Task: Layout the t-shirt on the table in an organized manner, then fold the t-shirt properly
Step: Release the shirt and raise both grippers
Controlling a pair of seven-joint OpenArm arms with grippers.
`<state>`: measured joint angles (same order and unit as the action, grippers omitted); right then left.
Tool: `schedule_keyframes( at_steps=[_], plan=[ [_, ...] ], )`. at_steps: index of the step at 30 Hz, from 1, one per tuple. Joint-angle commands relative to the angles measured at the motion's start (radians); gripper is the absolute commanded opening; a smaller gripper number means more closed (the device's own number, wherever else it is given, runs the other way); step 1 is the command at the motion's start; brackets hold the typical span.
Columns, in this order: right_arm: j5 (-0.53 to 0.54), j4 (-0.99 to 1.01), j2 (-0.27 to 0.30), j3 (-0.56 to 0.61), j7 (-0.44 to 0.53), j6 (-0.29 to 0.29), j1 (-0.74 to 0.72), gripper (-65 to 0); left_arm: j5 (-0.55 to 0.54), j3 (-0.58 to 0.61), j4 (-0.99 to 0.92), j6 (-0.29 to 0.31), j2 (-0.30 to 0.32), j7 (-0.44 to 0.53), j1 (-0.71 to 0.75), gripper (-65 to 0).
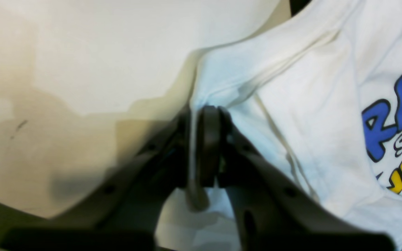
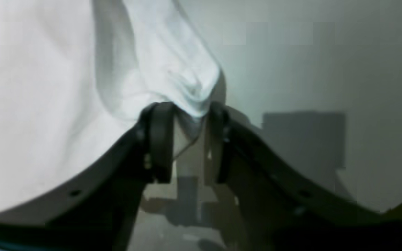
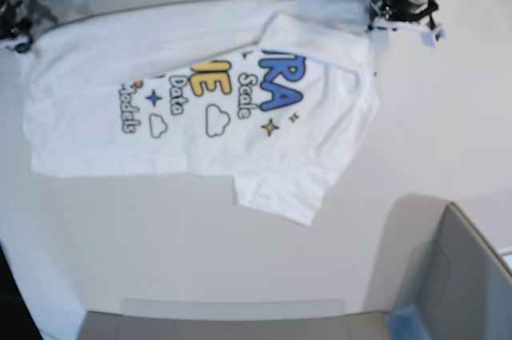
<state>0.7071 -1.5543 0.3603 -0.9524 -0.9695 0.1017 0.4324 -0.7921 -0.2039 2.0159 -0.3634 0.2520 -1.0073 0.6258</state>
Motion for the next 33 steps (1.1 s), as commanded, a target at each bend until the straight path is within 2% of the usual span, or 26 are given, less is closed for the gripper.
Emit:
schedule_keyframes(
  at_steps=[1,6,13,18,20,22,25,30,33],
  plan=[
    [0.007,-0.025,0.021,-0.009,0.014,0.003,0.003,-42.7,-0.003,-0.007,0.018,-0.003,0.007,0.011,0.006,-54.4],
    [0.007,-0.025,0.021,-0.010,0.014,0.003,0.003,-40.8,-0.022,-0.007,0.019,-0.004,0.007,0.011,0.006,-53.8],
    [0.007,-0.025,0.021,-0.012,0.014,0.003,0.003,-40.8,-0.195,-0.012,0.024,-0.006,0.011,0.011,0.006,-53.8],
    [0.007,-0.027,0.021,-0.017,0.014,0.003,0.003,-40.8,-0.273,-0.131,0.024,-0.006,0.013,0.009,0.007,-53.8],
    [0.007,-0.027,0.021,-0.017,0.014,0.003,0.003,-40.8,-0.275,-0.203,0.024,-0.006,0.013,-0.028,0.012,-53.8],
    [0.006,-0.027,0.023,-0.017,0.014,0.003,0.003,-40.8,-0.277,-0.271,0.024,-0.006,0.011,-0.107,0.004,-53.8],
    [0.006,-0.027,0.024,-0.014,0.014,0.003,0.003,-40.8,-0.278,-0.326,0.024,-0.006,0.007,-0.189,-0.011,-53.9],
    [0.006,-0.071,0.026,-0.017,0.019,0.003,-0.004,-40.8,-0.280,-0.328,0.024,-0.001,0.007,-0.192,-0.062,-54.1],
    [0.003,-0.150,0.027,-0.023,0.021,0.003,-0.036,-40.8,-0.350,-0.325,0.024,0.000,0.007,-0.195,-0.166,-54.1]
  ],
)
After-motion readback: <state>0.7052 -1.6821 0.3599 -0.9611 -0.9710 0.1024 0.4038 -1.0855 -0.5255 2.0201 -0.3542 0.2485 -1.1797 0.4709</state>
